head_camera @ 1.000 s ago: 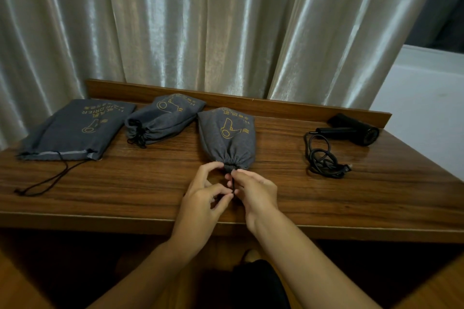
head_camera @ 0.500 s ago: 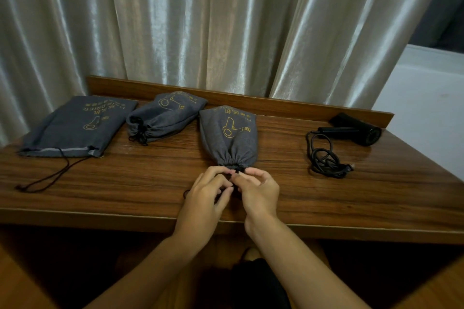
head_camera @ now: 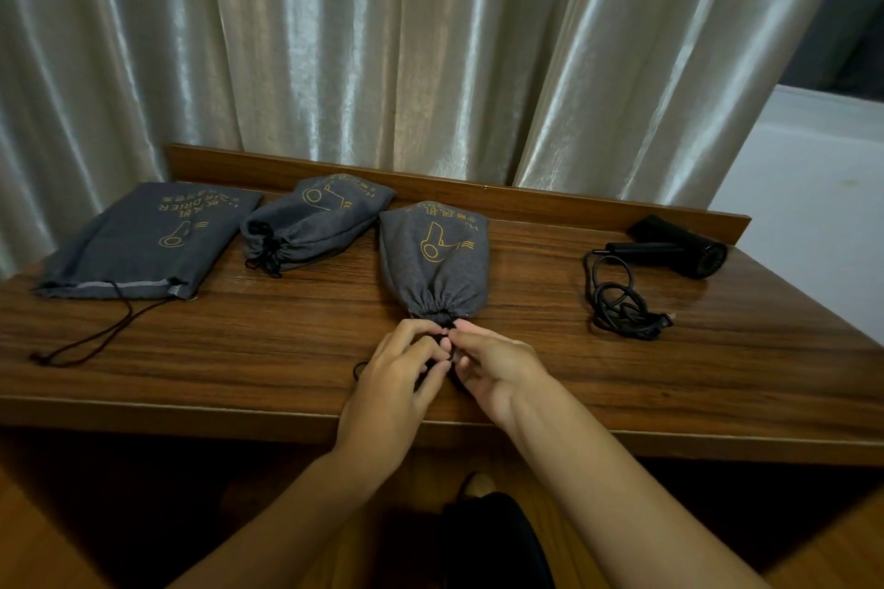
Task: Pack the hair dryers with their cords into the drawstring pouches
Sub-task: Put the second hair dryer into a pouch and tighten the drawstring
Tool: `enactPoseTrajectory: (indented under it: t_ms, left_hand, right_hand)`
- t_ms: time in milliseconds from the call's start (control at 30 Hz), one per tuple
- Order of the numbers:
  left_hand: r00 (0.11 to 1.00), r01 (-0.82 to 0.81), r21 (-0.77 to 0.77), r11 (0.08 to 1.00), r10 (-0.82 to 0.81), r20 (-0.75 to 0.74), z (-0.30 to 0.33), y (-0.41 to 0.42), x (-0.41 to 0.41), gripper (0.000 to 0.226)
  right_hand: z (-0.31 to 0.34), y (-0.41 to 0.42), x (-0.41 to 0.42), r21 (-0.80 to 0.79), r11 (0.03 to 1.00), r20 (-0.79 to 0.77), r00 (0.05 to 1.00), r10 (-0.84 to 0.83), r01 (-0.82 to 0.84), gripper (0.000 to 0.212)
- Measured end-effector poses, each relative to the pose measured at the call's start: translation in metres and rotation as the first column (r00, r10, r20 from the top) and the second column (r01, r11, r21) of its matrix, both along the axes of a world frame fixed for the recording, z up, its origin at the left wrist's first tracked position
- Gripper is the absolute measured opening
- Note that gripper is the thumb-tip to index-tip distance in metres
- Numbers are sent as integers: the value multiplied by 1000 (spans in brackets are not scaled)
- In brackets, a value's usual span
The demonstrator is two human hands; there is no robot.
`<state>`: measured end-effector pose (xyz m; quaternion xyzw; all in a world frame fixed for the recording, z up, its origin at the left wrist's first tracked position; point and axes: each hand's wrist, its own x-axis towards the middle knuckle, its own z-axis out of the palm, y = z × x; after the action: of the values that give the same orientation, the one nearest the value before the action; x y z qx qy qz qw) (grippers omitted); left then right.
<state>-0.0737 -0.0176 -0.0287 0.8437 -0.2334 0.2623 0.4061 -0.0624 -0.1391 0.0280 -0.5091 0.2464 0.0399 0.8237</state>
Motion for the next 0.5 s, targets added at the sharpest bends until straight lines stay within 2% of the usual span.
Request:
enactPoseTrajectory:
  t_ms: [300, 500]
  left_hand:
    - [999, -25, 20, 999, 24, 32, 2, 0, -4, 5]
    - [998, -28, 13, 1000, 27, 48, 1, 0, -5, 4]
  right_hand:
    - [4, 2, 1, -16, 999, 8, 999, 37, -37, 7]
    - [3, 4, 3, -113, 994, -10, 1000, 14, -15, 21]
